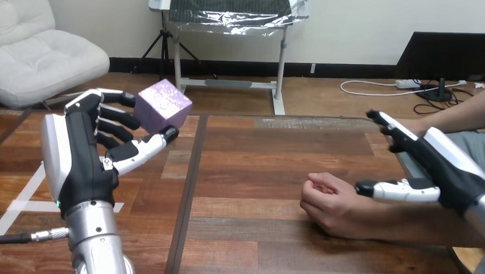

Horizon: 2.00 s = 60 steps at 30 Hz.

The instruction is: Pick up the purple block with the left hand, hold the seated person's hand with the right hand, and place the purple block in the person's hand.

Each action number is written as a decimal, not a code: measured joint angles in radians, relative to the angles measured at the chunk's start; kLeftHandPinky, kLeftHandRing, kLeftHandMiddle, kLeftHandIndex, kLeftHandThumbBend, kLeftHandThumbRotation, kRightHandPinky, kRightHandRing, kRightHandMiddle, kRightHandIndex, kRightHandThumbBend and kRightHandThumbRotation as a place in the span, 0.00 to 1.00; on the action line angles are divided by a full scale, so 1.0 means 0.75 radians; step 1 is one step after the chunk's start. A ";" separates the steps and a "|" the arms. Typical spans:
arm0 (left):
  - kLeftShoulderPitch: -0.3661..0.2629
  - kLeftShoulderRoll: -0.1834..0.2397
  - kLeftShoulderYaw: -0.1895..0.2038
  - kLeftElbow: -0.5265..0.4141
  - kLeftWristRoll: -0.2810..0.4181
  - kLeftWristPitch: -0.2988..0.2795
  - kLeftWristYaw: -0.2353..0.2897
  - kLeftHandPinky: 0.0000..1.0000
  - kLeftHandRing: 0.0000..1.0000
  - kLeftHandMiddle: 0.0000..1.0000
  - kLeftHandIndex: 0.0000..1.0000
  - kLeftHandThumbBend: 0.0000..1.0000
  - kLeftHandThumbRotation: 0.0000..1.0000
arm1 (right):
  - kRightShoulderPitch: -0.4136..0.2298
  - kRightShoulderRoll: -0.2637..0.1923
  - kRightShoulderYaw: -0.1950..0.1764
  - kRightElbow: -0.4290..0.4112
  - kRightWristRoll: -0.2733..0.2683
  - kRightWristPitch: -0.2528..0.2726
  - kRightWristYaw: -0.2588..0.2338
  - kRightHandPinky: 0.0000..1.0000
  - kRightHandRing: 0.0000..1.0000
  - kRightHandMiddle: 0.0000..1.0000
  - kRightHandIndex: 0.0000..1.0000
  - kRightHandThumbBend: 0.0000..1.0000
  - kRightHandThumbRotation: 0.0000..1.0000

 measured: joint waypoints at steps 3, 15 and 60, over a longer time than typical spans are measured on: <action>0.008 -0.004 0.002 -0.026 0.002 0.000 -0.003 0.25 0.33 0.39 0.43 0.65 0.00 | -0.020 -0.026 0.024 0.030 -0.037 0.000 -0.024 0.93 0.96 0.98 1.00 1.00 0.63; 0.031 -0.021 0.009 -0.089 0.009 -0.019 -0.008 0.24 0.33 0.38 0.42 0.66 0.00 | -0.063 -0.104 0.098 0.106 -0.125 0.000 -0.059 0.97 0.96 0.97 0.99 1.00 0.60; 0.055 -0.081 0.057 -0.128 0.031 -0.023 -0.059 0.24 0.32 0.38 0.42 0.65 0.00 | -0.108 -0.252 0.282 0.075 -0.185 0.033 0.148 0.95 0.92 0.92 0.94 1.00 0.44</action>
